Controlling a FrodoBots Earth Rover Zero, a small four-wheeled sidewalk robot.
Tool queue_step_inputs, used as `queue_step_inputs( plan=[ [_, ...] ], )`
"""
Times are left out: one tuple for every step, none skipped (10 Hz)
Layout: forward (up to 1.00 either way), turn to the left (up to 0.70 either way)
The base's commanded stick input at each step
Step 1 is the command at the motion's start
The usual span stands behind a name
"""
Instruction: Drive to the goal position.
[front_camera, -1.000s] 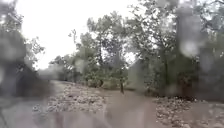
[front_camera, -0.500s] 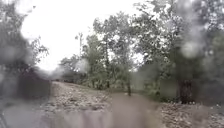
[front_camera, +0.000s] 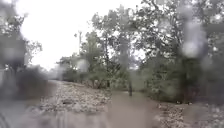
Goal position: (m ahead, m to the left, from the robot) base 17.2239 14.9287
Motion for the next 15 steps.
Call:
queue_step_inputs(
  plan=[
    [0.7,0.14],
    [0.7,0.14],
    [0.7,0.14],
    [0.7,0.14],
    [0.7,0.14],
    [0.7,0.14],
    [0.7,0.14],
    [0.7,0.14],
    [0.7,0.14],
    [0.7,0.14],
    [0.7,0.14],
    [0.7,0.1],
    [0.7,0.0],
    [0.7,0.0],
    [0.7,0.0]
  ],
)
